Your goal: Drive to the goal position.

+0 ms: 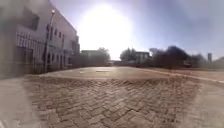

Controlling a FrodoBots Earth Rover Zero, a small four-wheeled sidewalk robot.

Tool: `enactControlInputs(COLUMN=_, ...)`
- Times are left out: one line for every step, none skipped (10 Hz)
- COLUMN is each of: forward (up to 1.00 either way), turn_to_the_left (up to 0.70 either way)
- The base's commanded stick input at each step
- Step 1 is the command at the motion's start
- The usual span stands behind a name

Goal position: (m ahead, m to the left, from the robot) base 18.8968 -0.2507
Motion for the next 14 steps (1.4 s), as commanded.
enactControlInputs(forward=1.00, turn_to_the_left=0.00)
enactControlInputs(forward=1.00, turn_to_the_left=0.00)
enactControlInputs(forward=1.00, turn_to_the_left=0.00)
enactControlInputs(forward=1.00, turn_to_the_left=0.00)
enactControlInputs(forward=1.00, turn_to_the_left=0.00)
enactControlInputs(forward=1.00, turn_to_the_left=0.00)
enactControlInputs(forward=1.00, turn_to_the_left=0.00)
enactControlInputs(forward=1.00, turn_to_the_left=0.00)
enactControlInputs(forward=1.00, turn_to_the_left=0.00)
enactControlInputs(forward=1.00, turn_to_the_left=0.00)
enactControlInputs(forward=1.00, turn_to_the_left=0.00)
enactControlInputs(forward=1.00, turn_to_the_left=0.00)
enactControlInputs(forward=1.00, turn_to_the_left=0.00)
enactControlInputs(forward=1.00, turn_to_the_left=0.00)
